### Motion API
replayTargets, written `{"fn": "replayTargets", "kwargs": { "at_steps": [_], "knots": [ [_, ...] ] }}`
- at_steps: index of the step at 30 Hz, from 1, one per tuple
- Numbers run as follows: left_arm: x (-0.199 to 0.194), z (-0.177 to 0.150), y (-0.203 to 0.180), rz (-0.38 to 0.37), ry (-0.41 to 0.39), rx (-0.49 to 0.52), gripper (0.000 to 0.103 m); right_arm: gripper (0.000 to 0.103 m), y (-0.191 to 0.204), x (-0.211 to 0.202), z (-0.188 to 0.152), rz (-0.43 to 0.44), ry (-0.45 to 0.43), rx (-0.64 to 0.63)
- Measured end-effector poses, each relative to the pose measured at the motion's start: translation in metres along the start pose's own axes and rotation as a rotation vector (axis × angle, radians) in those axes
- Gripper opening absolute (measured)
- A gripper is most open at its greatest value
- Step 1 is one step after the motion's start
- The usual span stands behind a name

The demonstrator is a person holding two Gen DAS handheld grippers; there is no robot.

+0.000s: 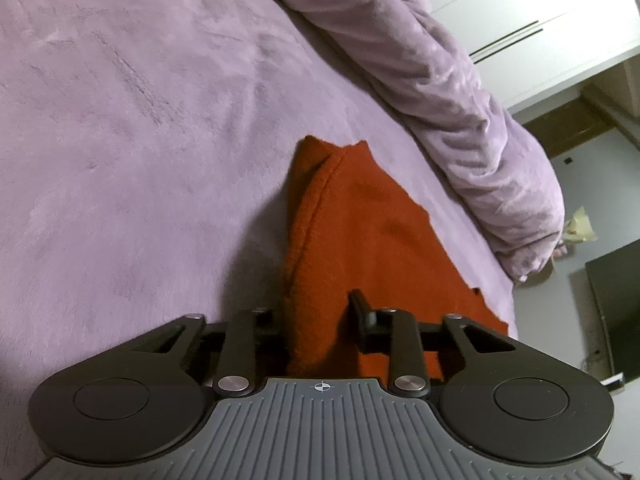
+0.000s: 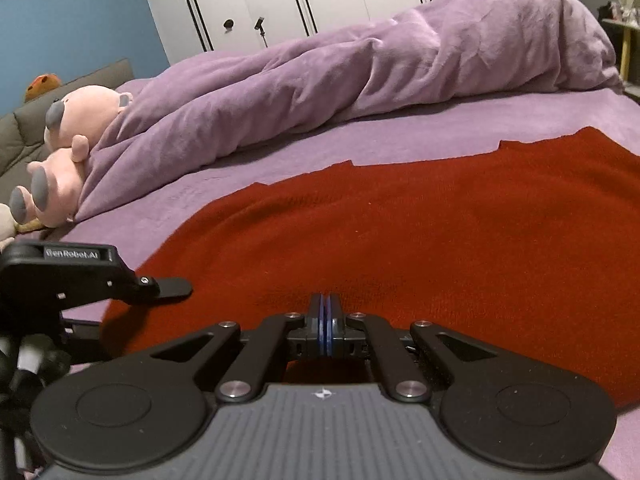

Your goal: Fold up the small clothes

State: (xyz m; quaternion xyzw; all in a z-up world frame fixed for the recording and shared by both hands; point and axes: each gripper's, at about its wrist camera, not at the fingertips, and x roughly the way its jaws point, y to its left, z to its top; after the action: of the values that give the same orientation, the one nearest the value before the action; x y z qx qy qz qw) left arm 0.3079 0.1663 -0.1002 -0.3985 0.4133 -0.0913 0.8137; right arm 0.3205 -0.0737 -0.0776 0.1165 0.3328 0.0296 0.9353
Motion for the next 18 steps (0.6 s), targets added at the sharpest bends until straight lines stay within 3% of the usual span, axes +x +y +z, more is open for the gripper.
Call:
{"fn": "replayTargets", "kwargs": {
  "at_steps": [5,8,13,18],
  "knots": [
    [-0.004,0.001,-0.009,0.025,-0.007,0.056,0.020,0.001,0.009,-0.001,0.006,-0.021,-0.032,-0.043],
    [-0.006,0.002,-0.015,0.038,-0.012,0.078,0.019,0.000,0.006,0.010,-0.010,-0.033,-0.044,-0.070],
    [-0.017,0.003,-0.042,0.066,-0.037,0.189,0.018,0.000,-0.006,-0.001,0.005,0.015,-0.033,-0.007],
    [-0.023,-0.003,-0.086,-0.035,-0.020,0.260,0.017,0.003,-0.046,-0.037,0.000,-0.045,-0.095,0.105]
  ]
}}
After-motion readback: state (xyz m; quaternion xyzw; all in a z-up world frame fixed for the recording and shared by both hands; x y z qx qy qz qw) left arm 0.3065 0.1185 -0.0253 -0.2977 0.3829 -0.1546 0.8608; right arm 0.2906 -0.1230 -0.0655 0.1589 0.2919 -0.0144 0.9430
